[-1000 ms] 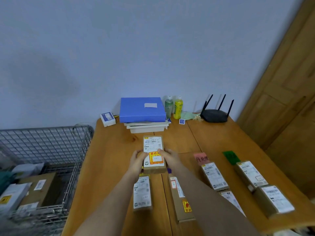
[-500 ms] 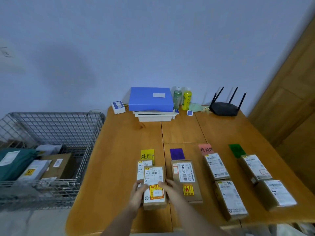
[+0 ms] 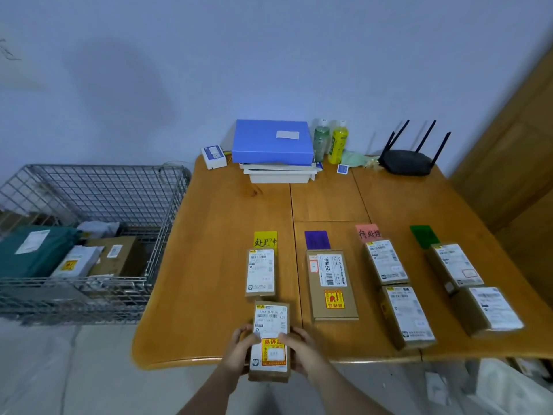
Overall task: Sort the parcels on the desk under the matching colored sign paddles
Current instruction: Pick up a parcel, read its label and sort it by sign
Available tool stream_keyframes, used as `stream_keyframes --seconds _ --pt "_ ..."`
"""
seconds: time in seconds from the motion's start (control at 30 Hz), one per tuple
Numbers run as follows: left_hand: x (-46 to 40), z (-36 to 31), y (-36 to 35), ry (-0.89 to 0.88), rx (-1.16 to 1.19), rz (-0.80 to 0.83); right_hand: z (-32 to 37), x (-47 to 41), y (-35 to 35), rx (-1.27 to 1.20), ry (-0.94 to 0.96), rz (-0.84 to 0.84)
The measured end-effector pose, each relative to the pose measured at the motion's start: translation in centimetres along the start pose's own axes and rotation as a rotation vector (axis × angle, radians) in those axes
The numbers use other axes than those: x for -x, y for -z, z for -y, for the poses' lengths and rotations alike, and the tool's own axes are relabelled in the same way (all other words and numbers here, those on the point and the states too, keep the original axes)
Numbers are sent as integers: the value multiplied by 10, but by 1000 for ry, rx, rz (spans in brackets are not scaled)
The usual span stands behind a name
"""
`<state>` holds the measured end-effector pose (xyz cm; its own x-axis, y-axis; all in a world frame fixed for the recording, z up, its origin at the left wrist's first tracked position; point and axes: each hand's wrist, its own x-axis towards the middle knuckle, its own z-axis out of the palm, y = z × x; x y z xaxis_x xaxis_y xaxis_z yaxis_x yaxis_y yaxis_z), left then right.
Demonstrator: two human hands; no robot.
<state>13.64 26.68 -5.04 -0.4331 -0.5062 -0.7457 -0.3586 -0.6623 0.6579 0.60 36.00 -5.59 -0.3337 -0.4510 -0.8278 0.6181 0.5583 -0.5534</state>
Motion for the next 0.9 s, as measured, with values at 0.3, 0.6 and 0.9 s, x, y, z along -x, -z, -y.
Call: stream_keyframes --seconds 0.3,0.6,0.9 --pt "-24 4 21 29 -12 39 4 -14 -29 74 -4 -48" --pt "-47 5 27 6 -120 84 3 -31 -39 141 38 -102" --pt "-61 -2 29 -31 -209 68 12 -42 -45 181 59 -161"
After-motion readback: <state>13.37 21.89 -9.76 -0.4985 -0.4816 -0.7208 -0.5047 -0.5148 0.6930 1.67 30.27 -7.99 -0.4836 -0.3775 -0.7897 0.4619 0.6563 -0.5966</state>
